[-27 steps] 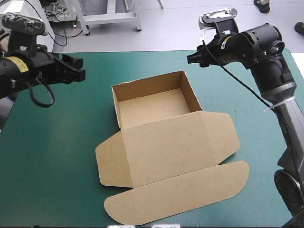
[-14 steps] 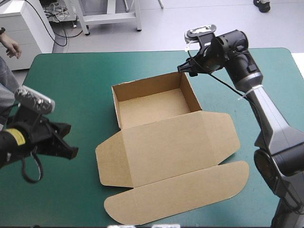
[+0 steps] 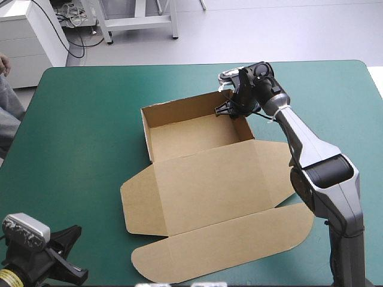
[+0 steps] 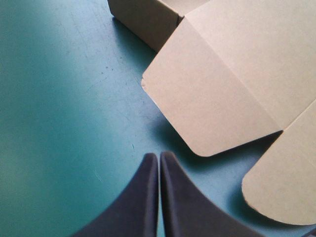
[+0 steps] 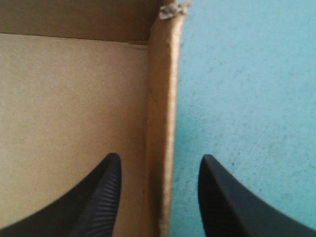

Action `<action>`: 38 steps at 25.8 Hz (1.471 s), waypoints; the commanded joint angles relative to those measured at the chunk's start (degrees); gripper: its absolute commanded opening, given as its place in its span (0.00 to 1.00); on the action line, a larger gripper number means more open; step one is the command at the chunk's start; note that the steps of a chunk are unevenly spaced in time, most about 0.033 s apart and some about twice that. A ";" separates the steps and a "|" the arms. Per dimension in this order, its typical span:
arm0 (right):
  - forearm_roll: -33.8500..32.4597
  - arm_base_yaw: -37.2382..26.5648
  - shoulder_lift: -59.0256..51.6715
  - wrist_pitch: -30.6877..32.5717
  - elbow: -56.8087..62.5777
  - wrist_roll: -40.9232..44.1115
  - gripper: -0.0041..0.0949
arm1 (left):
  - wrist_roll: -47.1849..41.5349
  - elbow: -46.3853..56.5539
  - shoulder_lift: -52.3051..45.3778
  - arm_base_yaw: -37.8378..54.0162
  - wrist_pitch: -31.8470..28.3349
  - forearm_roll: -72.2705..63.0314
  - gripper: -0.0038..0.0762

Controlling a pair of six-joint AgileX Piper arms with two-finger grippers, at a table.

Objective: Fold the box

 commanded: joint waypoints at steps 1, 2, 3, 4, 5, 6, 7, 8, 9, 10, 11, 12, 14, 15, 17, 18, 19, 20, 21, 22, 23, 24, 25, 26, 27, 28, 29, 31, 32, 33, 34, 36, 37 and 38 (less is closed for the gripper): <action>-0.40 -0.03 -2.70 -1.82 -1.65 -0.48 0.24 | -1.55 4.33 -5.41 -0.42 -6.36 -0.85 0.04; -0.90 -0.03 -2.70 -1.82 -1.65 -0.48 0.13 | -1.55 5.46 -7.12 -0.42 -6.92 -0.85 0.04; -1.70 -0.03 -2.70 -1.82 -1.65 -0.26 0.03 | -1.66 6.12 -8.48 -0.42 -7.32 -0.85 0.04; -2.86 -0.15 -2.70 -1.82 -1.70 0.66 0.03 | -1.66 6.00 -9.52 -0.42 -7.47 -0.66 0.04; -3.66 -0.29 -2.70 -1.82 -1.80 0.62 0.03 | -1.58 6.00 -10.40 -0.42 -8.01 -0.65 0.04; -4.45 -0.81 -2.70 -1.82 -1.80 0.62 0.02 | -1.58 6.00 -11.06 -0.42 -8.64 -0.55 0.04; -5.23 -1.51 -2.70 -1.82 -1.80 0.62 0.02 | -1.58 6.10 -11.42 -0.42 -8.79 -0.55 0.04; -6.04 -2.35 -2.70 -1.82 -1.80 0.62 0.02 | -1.58 6.10 -11.70 -0.42 -8.79 -0.55 0.04; -6.73 -3.74 -2.70 -1.82 -1.80 0.62 0.02 | -1.72 6.10 -11.68 -0.42 -8.68 -0.67 0.04; -7.22 -5.56 -2.70 -1.82 -1.80 0.62 0.02 | -1.72 6.10 -11.68 -0.42 -8.57 -0.67 0.04; -7.71 -7.69 -2.70 -1.82 -1.80 0.62 0.02 | -1.84 6.10 -11.68 -0.42 -8.59 -0.79 0.04; -7.76 -10.11 -2.70 -1.82 -1.80 0.31 0.02 | -1.84 6.10 -11.68 -0.42 -8.59 -0.79 0.04; -8.35 -14.81 -2.70 -1.82 -1.80 -0.09 0.02 | -1.84 6.10 -11.68 -0.42 -8.59 -0.79 0.04; -8.67 -17.56 -2.70 -1.82 -1.80 -0.59 0.02 | -1.84 6.10 -11.68 -0.42 -8.59 -0.79 0.04; -9.18 -22.76 -2.70 -1.82 -1.80 -1.43 0.02 | -1.59 6.10 -11.68 -0.42 -8.59 -0.79 0.04; -9.18 -26.34 -2.70 -1.82 -1.80 -1.74 0.02 | -1.51 6.10 -11.68 -0.42 -8.59 -0.79 0.04; -9.18 -28.71 -2.70 -1.82 -1.80 -1.74 0.02 | -1.51 6.10 -11.68 -0.42 -8.59 -0.79 0.04; -9.18 -31.65 -2.70 -1.82 -1.80 -1.74 0.02 | -1.51 6.10 -11.68 -0.42 -8.59 -0.79 0.04; -9.22 -34.54 -2.70 -1.82 -1.80 -1.74 0.02 | -1.51 6.10 -11.68 -0.42 -8.59 -0.79 0.04; -9.12 -37.38 -2.70 -1.82 -1.80 -1.74 0.02 | -1.51 6.10 -11.68 -0.42 -8.59 -0.79 0.04; -9.02 -39.62 -2.70 -1.82 -1.80 -1.74 0.02 | -1.51 6.10 -11.68 -0.42 -8.59 -0.79 0.04; -8.70 -42.81 -2.70 -1.82 -1.80 -1.61 0.02 | -1.51 6.10 -11.68 -0.42 -8.59 -0.79 0.04; -8.22 -44.81 -2.70 -1.82 -1.80 -1.61 0.02 | -1.51 6.10 -11.68 -0.42 -8.59 -0.79 0.04; -6.86 -48.78 -2.70 -1.82 -1.80 -1.61 0.02 | -1.51 6.10 -11.68 -0.42 -8.59 -0.79 0.04; -5.63 -50.61 -2.70 -1.82 -1.80 -1.61 0.02 | -1.51 6.10 -11.68 -0.42 -8.59 -0.79 0.04; -4.61 -52.09 -2.70 -1.82 -1.80 -1.74 0.02 | -1.51 6.10 -11.68 -0.42 -8.59 -0.79 0.04; -3.55 -53.22 -2.70 -1.82 -1.80 -2.03 0.02 | -1.51 6.10 -11.68 -0.42 -8.59 -0.79 0.04; -3.17 -54.36 -2.70 -2.06 -1.80 -2.46 0.02 | -1.51 6.10 -11.68 -0.42 -8.59 -0.79 0.04; -3.39 -54.36 -2.70 -2.07 -1.80 -2.46 0.02 | -1.51 6.10 -11.68 -0.42 -8.59 -0.79 0.04; -3.05 -54.25 -2.70 -2.21 -1.80 -3.05 0.05 | -1.51 6.10 -11.68 -0.42 -8.59 -0.79 0.04; -2.32 -54.25 -2.70 -2.21 -1.80 -3.80 0.08 | -1.51 6.10 -11.68 -0.42 -8.59 -0.79 0.04; -1.99 -54.25 -2.84 -1.84 -1.94 -4.61 0.32 | -1.51 6.10 -11.68 -0.42 -8.59 -0.79 0.04; -2.15 -54.25 -3.14 -1.84 -2.07 -4.61 0.38 | -1.51 6.10 -11.68 -0.42 -8.59 -0.79 0.04; -3.82 -54.25 -3.87 -1.84 -3.56 -4.61 0.52 | -1.51 6.10 -11.68 -0.42 -8.59 -0.79 0.04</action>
